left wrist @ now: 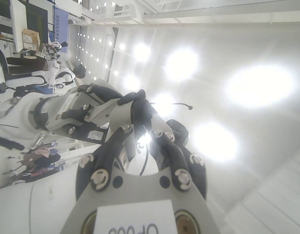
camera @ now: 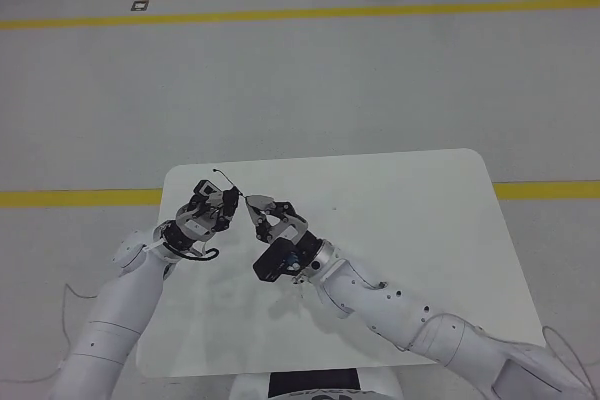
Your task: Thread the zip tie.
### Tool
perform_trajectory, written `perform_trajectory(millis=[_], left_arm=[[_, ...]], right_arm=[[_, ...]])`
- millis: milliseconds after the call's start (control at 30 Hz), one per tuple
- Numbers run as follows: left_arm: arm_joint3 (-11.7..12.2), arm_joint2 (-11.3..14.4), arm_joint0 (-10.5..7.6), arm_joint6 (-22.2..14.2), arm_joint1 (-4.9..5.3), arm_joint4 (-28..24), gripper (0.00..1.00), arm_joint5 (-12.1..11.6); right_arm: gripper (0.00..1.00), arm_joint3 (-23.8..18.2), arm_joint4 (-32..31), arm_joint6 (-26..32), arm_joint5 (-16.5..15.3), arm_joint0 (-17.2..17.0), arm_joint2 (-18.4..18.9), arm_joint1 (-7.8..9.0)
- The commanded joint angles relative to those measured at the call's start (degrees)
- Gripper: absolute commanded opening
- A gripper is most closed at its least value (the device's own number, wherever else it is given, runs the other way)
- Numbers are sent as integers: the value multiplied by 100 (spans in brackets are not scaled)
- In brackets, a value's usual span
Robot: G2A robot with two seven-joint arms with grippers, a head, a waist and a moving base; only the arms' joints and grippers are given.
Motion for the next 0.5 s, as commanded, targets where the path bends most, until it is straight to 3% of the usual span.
perform_trajectory(millis=[0, 467], left_arm=[[0, 0, 0, 0, 0, 0, 0, 0], [0, 0, 0, 0, 0, 0, 0, 0]], right_arm=[[0, -1, 0, -4, 0, -17, 8, 10], [0, -101, 0, 52, 0, -193, 176, 150]])
